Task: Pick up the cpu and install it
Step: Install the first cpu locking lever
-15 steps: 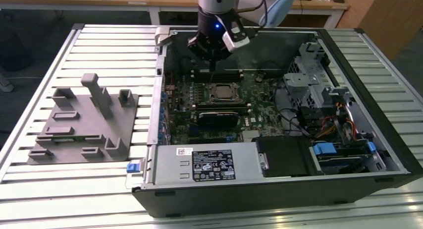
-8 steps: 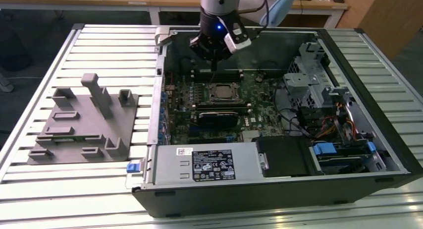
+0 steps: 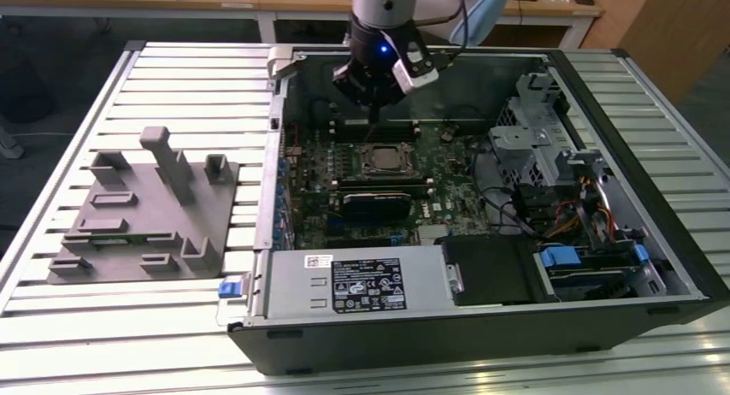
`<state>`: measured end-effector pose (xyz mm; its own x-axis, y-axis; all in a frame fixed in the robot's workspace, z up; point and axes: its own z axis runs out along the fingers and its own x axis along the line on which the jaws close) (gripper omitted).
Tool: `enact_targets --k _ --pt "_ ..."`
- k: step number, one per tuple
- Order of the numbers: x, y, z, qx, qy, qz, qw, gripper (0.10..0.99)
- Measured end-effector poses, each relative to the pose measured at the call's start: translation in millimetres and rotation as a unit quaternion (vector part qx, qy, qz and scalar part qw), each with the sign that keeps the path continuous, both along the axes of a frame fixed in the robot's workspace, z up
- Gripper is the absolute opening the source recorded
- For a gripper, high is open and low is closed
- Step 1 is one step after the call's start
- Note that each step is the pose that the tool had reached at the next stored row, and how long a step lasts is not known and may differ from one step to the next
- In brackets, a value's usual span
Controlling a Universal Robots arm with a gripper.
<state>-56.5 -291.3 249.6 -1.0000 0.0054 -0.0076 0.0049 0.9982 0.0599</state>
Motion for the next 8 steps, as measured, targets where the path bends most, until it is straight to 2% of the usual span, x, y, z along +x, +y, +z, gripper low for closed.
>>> enact_targets --k 8 --pt "6.5 0.0 -5.4 0.0002 0.0000 -0.001 1.0000 0.106"
